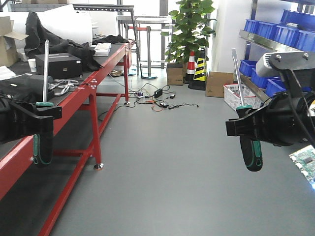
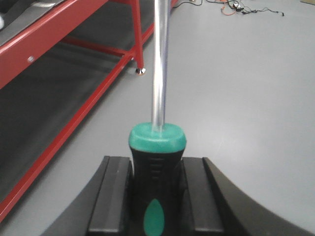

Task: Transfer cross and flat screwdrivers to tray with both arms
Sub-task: 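Hold both screwdrivers while the base drives to the conveyor station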

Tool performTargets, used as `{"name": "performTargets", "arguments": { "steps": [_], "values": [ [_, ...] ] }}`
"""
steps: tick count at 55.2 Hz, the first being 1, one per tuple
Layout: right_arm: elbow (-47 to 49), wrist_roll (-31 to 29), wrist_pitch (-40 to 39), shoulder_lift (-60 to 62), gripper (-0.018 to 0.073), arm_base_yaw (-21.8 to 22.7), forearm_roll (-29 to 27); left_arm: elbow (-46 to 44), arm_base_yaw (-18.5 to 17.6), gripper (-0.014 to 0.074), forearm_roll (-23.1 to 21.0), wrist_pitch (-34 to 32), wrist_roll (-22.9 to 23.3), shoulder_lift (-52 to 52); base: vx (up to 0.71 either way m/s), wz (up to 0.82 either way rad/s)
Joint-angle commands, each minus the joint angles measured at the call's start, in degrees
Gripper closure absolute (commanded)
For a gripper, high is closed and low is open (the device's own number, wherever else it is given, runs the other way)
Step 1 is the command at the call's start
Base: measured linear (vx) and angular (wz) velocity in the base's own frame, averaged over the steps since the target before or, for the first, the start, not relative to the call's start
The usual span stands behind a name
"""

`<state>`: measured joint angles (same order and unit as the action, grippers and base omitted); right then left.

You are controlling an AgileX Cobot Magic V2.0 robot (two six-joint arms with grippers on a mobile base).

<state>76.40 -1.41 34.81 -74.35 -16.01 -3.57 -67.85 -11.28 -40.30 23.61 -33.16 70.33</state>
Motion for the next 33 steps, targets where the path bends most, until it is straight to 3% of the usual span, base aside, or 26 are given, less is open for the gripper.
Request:
{"name": "performTargets", "arguments": {
  "steps": [1,17,33],
  "values": [
    [2.04,-0.28,-5.15,1.80,0.0567,0.15,0.04,-2.03,-0.27,0.0594,-1.98,-4.26,0.00,-1.70,0.60,0.00],
    [2.04,-0.28,-5.15,1.80,0.0567,0.15,0.04,-2.03,-0.27,0.0594,-1.98,-4.21,0.00,-1.70,0.58,-0.13],
    [2.04,-0.28,-5.15,1.80,0.0567,0.15,0.04,-2.03,-0.27,0.0594,-1.98,-4.32,0.00,-1.70,0.54,-0.44]
  ]
}}
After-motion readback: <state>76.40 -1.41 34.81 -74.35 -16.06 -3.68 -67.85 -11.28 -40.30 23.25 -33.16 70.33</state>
